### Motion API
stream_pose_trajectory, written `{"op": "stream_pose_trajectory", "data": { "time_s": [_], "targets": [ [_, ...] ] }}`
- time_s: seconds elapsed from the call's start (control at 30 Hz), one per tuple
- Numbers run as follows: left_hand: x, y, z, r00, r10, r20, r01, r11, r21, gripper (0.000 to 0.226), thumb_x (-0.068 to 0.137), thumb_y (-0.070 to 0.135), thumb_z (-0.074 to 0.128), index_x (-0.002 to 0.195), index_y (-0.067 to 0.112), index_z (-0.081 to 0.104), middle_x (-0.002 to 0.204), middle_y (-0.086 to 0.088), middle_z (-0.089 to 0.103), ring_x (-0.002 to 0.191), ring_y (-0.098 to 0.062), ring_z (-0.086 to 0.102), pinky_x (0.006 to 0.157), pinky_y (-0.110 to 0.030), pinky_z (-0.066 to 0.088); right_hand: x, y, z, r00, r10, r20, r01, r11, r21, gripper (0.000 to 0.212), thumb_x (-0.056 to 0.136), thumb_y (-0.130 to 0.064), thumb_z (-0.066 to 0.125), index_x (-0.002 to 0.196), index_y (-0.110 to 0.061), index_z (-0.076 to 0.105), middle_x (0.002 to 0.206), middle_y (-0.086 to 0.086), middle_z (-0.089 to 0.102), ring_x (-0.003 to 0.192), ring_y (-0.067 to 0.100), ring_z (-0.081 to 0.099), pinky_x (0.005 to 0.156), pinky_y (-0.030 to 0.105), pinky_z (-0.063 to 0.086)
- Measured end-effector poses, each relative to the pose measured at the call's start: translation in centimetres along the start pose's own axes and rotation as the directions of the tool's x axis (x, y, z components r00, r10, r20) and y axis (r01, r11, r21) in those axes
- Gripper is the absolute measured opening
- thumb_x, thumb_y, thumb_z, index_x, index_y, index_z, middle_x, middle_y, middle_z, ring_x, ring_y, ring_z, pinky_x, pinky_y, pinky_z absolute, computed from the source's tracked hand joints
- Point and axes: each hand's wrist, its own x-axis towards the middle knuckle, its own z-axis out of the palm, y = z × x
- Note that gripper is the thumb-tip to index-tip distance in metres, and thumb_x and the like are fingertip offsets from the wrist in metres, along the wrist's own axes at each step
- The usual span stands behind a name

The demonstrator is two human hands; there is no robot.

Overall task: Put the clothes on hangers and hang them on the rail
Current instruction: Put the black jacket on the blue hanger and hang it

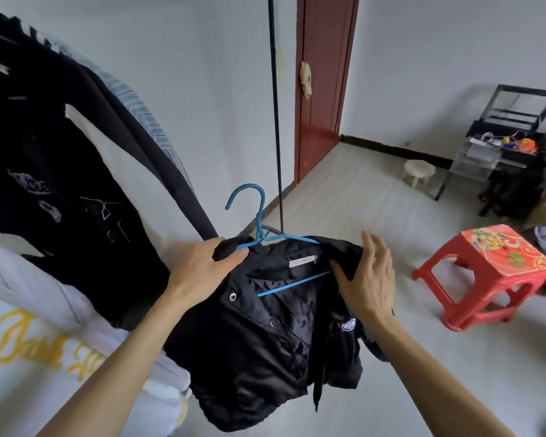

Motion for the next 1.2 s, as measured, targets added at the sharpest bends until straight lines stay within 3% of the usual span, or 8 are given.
{"op": "stream_pose_trajectory", "data": {
  "time_s": [0.17,0.37,0.5,0.7,0.83,0.97,1.13,1.2],
  "targets": [
    [-1.2,-0.9,-0.1,0.994,-0.043,0.101,0.056,0.99,-0.129,0.029,0.088,0.049,0.063,0.088,0.022,0.072,0.081,0.003,0.073,0.08,-0.012,0.068,0.078,-0.04,0.054,-0.7,-0.1,1.5,0.96,-0.186,-0.209,0.168,0.98,-0.102,0.047,0.081,-0.023,0.069,0.124,-0.012,0.053,0.134,0.015,0.043,0.116,0.039,0.046,0.093,0.049,0.039],
    [-1.9,-2.8,0.1,0.995,-0.064,0.081,0.069,0.995,-0.069,0.029,0.085,0.056,0.062,0.09,0.029,0.07,0.085,0.012,0.073,0.087,-0.007,0.067,0.084,-0.039,0.055,-0.9,-0.9,2.0,0.984,-0.176,-0.012,0.176,0.984,0.02,0.045,0.079,-0.001,0.055,0.123,-0.008,0.063,0.11,0.016,0.057,0.094,0.039,0.054,0.07,0.046,0.054],
    [-2.8,-5.1,0.5,0.993,-0.087,0.079,0.083,0.995,0.05,0.048,0.083,0.073,0.047,0.107,0.035,0.063,0.094,0.016,0.071,0.095,-0.007,0.065,0.087,-0.038,0.053,-1.0,-3.6,0.8,0.961,0.008,0.276,-0.066,0.978,0.2,0.037,0.09,-0.007,0.054,0.122,-0.018,0.068,0.112,0.011,0.06,0.099,0.034,0.061,0.084,0.033,0.047],
    [-3.6,-5.6,1.9,0.995,-0.1,-0.015,0.101,0.982,0.16,0.058,0.087,0.074,0.036,0.113,0.026,0.057,0.058,-0.002,0.063,0.052,-0.007,0.059,0.062,-0.036,0.05,-2.0,-10.6,-1.7,0.916,-0.055,0.397,-0.16,0.859,0.487,0.026,0.089,-0.018,0.061,0.112,-0.025,0.071,0.096,-0.008,0.065,0.088,0.009,0.059,0.085,0.021,0.047],
    [-3.7,-5.4,0.1,0.997,-0.065,-0.032,0.067,0.995,0.069,0.041,0.087,0.07,0.043,0.09,0.031,0.054,0.061,-0.01,0.062,0.053,-0.02,0.058,0.063,-0.036,0.051,-0.9,-11.2,-1.9,0.895,-0.406,0.187,0.328,0.881,0.342,0.021,0.079,-0.03,0.064,0.099,-0.023,0.062,0.1,-0.009,0.053,0.096,0.013,0.046,0.085,0.028,0.033],
    [-4.8,-6.5,-1.3,1.0,-0.014,-0.028,0.017,0.994,0.107,0.027,0.089,0.063,0.05,0.09,0.036,0.05,0.068,0.004,0.063,0.062,-0.011,0.06,0.062,-0.031,0.05,1.5,-9.8,-0.2,0.768,-0.28,0.577,0.07,0.931,0.358,0.027,0.077,-0.033,0.047,0.098,-0.025,0.03,0.084,-0.002,0.053,0.077,0.026,0.049,0.071,0.033,0.033],
    [-7.8,-11.1,-3.0,0.993,-0.117,-0.018,0.118,0.96,0.254,0.038,0.085,0.065,0.051,0.108,0.035,0.047,0.096,0.015,0.061,0.09,-0.015,0.062,0.072,-0.035,0.052,-0.3,-9.6,1.0,0.822,-0.28,0.495,0.037,0.895,0.445,0.021,0.077,-0.021,0.044,0.097,-0.017,0.037,0.079,0.002,0.055,0.068,0.016,0.05,0.061,0.032,0.033],
    [-7.7,-11.0,-2.5,0.996,-0.087,-0.001,0.084,0.956,0.279,0.053,0.085,0.063,0.057,0.126,0.034,0.043,0.119,0.013,0.056,0.108,-0.015,0.058,0.083,-0.036,0.051,-1.1,-10.2,1.4,0.817,-0.315,0.484,0.055,0.877,0.478,0.024,0.075,-0.016,0.046,0.097,-0.016,0.037,0.075,-0.005,0.053,0.067,0.003,0.049,0.058,0.019,0.033]
  ]
}}
